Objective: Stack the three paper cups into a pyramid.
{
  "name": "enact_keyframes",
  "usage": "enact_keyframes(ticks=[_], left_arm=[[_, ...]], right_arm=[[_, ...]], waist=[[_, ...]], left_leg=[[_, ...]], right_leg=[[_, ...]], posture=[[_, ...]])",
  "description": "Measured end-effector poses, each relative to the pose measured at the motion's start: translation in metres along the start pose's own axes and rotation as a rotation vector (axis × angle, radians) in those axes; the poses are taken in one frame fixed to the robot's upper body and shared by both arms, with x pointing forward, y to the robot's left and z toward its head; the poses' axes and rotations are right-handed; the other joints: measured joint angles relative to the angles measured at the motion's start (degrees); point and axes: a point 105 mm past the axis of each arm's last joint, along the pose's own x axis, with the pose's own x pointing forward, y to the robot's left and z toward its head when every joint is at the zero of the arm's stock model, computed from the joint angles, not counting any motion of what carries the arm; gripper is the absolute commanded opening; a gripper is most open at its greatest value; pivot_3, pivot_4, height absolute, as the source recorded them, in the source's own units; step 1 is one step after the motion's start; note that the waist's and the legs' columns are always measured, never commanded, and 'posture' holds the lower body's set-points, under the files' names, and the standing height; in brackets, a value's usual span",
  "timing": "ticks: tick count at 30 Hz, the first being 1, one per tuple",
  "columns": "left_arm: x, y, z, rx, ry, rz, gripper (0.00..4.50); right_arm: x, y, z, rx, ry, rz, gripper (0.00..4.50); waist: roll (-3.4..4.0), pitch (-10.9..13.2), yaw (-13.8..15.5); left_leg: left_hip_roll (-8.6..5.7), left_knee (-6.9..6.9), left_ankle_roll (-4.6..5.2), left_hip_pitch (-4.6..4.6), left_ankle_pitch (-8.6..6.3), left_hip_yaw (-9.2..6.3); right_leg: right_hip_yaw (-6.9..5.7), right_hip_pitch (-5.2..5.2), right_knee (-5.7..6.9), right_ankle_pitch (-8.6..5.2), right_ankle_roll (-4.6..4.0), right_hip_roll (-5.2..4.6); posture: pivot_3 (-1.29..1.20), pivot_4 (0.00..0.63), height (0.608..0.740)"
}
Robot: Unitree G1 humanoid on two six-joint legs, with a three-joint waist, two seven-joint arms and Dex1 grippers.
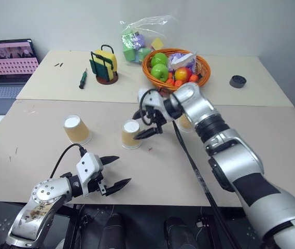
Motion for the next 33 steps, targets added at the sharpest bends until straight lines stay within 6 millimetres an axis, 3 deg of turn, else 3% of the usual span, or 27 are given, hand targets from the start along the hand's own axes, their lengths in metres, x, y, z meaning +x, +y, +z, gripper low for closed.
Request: enact_keyframes(ticks=[1,4,7,9,11,14,16,18,20,24,28,33], left_arm=[[0.0,0.0,0.0,0.001,0.0,0.0,4.5],[0.001,0.001,0.001,0.004,-0.003,-0.003,4.5],[0.002,0.002,0.002,0.008,-0.003,-0.001,4.5],[0.001,0.003,0.001,0.009,0.001,0.009,4.5],[-0.002,0.005,-0.002,0.003,0.011,0.027,4.5],[-0.005,0.009,-0.004,-0.002,0.02,0.052,4.5],[-0.006,0.011,-0.003,0.002,0.022,0.064,4.5],[-0.006,0.011,-0.003,0.002,0.022,0.07,4.5],[-0.006,0.011,-0.003,0.001,0.023,0.072,4.5],[-0.005,0.011,-0.002,-0.001,0.027,0.072,4.5],[-0.004,0.013,0.001,0.005,0.024,0.073,4.5],[-0.003,0.015,0.003,0.009,0.02,0.073,4.5]], right_arm=[[-0.007,-0.002,0.009,-0.002,-0.029,-0.009,4.48],[-0.054,-0.011,0.052,0.004,-0.176,-0.086,4.48],[-0.107,-0.009,0.072,0.018,-0.28,-0.203,4.48],[-0.141,0.01,0.059,0.054,-0.295,-0.293,4.48],[-0.156,0.038,0.024,0.155,-0.251,-0.348,4.48],[-0.15,0.081,-0.03,0.327,-0.118,-0.378,4.48],[-0.142,0.1,-0.067,0.44,-0.009,-0.463,4.48],[-0.135,0.101,-0.108,0.545,0.108,-0.646,4.48],[-0.13,0.093,-0.132,0.595,0.18,-0.796,4.48],[-0.141,0.063,-0.149,0.628,0.207,-1.023,4.48],[-0.151,0.034,-0.139,0.641,0.112,-1.129,4.48],[-0.149,0.019,-0.131,0.621,0.043,-1.133,4.48]], waist=[[0.0,0.0,0.0],[0.02,0.0,0.4],[0.0,0.0,1.3],[-0.19,-0.1,2.1],[-0.22,-0.1,2.4],[-0.12,-0.1,2.2],[-0.07,-0.2,1.5],[-0.07,-0.2,0.5],[-0.06,-0.2,-0.4],[-0.06,-0.2,-0.4],[-0.07,-0.2,0.0],[-0.07,-0.2,0.3]], left_leg=[[0.0,0.0,0.0,0.0,0.0,0.0],[0.0,0.0,0.0,0.0,0.0,0.0],[0.0,-0.01,0.0,0.0,-0.01,0.0],[-0.01,-0.04,-0.01,0.0,-0.03,-0.03],[-0.02,-0.06,-0.02,-0.01,-0.05,-0.01],[-0.01,-0.13,0.01,0.0,-0.06,0.02],[-0.01,-0.19,0.01,0.06,-0.05,0.03],[0.0,-0.14,-0.02,0.16,-0.03,0.04],[-0.02,-0.1,-0.01,0.17,0.08,0.04],[-0.03,0.13,0.05,0.11,0.17,0.04],[-0.04,0.18,0.05,0.05,0.17,0.03],[-0.05,0.12,0.13,-0.03,0.11,0.03]], right_leg=[[0.0,-0.01,0.0,0.0,0.0,0.0],[-0.01,0.01,-0.01,-0.01,0.0,0.0],[-0.01,0.04,-0.09,-0.03,-0.01,-0.02],[-0.05,0.1,-0.2,-0.08,-0.01,-0.02],[-0.02,0.11,-0.3,-0.08,-0.01,-0.04],[0.04,0.09,-0.31,-0.08,0.01,-0.04],[0.08,0.08,-0.3,-0.08,0.01,-0.02],[0.14,0.1,-0.29,-0.08,0.03,-0.01],[0.18,0.09,-0.29,-0.03,0.21,-0.01],[0.18,0.13,-0.29,0.05,0.45,-0.01],[0.18,0.17,-0.29,0.11,0.33,0.0],[0.18,0.15,-0.34,0.13,0.19,0.0]], posture=[[0.0,0.15,0.675],[0.0,0.15,0.675],[0.0,0.15,0.675],[0.0,0.15,0.675],[0.0,0.15,0.675],[0.0,0.15,0.675],[0.0,0.15,0.675],[0.0,0.15,0.675],[0.0,0.15,0.675],[0.0,0.15,0.675],[0.0,0.15,0.675],[0.0,0.15,0.675]])
